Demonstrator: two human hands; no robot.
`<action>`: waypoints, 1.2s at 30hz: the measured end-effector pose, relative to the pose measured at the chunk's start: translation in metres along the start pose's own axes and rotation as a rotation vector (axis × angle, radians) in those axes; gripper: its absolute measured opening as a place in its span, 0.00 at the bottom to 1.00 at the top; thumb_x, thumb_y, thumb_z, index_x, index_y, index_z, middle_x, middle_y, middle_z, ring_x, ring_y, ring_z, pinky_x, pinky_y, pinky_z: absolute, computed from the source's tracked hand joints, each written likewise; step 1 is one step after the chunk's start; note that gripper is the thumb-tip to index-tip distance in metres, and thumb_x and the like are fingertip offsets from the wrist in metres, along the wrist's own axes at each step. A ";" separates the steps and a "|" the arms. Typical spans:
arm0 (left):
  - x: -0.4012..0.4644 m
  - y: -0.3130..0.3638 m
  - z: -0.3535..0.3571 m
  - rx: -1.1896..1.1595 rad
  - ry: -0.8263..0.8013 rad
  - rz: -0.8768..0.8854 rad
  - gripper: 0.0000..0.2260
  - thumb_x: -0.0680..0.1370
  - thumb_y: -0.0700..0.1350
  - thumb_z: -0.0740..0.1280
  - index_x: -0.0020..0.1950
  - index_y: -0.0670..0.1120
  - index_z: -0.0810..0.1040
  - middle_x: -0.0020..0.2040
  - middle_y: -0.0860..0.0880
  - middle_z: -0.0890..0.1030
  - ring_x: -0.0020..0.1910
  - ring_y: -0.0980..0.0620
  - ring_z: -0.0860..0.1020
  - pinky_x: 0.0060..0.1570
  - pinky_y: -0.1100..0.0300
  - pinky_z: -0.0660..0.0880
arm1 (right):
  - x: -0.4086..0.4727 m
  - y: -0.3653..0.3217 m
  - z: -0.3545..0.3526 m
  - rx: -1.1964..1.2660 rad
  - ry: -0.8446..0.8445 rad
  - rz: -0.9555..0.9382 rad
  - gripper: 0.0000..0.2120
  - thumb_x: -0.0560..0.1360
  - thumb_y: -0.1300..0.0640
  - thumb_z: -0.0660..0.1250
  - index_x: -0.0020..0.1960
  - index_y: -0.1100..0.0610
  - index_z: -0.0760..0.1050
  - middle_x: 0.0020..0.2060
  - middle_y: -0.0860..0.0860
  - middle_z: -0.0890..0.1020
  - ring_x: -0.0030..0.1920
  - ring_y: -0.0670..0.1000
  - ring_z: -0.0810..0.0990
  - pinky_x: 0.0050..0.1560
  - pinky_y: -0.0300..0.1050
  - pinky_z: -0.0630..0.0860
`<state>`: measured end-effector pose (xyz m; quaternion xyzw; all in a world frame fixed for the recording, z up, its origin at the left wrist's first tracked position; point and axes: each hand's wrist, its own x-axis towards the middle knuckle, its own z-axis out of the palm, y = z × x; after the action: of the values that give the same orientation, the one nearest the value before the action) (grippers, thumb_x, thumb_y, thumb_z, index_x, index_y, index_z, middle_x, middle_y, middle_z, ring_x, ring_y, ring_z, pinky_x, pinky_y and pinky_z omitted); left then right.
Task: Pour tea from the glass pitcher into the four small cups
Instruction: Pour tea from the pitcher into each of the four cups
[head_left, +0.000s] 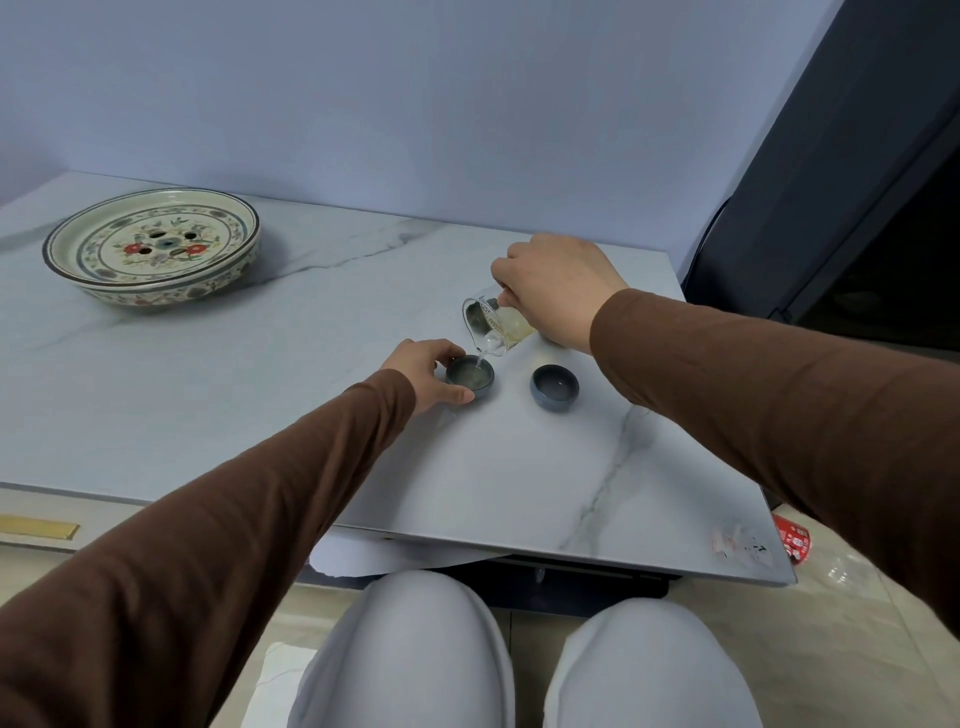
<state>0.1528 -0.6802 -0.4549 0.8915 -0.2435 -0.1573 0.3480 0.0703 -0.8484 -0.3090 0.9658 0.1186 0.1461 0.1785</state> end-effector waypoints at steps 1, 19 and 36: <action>0.000 0.000 0.000 0.001 0.000 -0.002 0.28 0.63 0.55 0.77 0.61 0.55 0.76 0.58 0.49 0.78 0.58 0.48 0.73 0.61 0.51 0.72 | 0.000 0.000 0.000 -0.001 0.000 0.002 0.09 0.81 0.52 0.60 0.52 0.57 0.74 0.46 0.53 0.78 0.48 0.58 0.76 0.37 0.47 0.64; -0.002 0.004 0.000 0.037 0.002 0.009 0.33 0.64 0.55 0.77 0.67 0.53 0.72 0.60 0.50 0.77 0.58 0.49 0.73 0.60 0.54 0.71 | -0.022 0.032 0.021 0.456 -0.134 0.399 0.09 0.78 0.49 0.62 0.46 0.54 0.77 0.43 0.50 0.81 0.46 0.55 0.77 0.45 0.46 0.70; 0.091 0.101 0.012 0.282 0.005 0.224 0.34 0.65 0.58 0.75 0.68 0.51 0.71 0.62 0.50 0.76 0.61 0.48 0.69 0.60 0.55 0.69 | -0.063 0.145 0.056 0.710 -0.042 0.789 0.11 0.77 0.47 0.62 0.44 0.53 0.79 0.36 0.45 0.78 0.40 0.51 0.75 0.35 0.43 0.65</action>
<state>0.1907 -0.8008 -0.4033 0.8991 -0.3601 -0.0797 0.2356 0.0554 -1.0154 -0.3192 0.9407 -0.2154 0.1335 -0.2256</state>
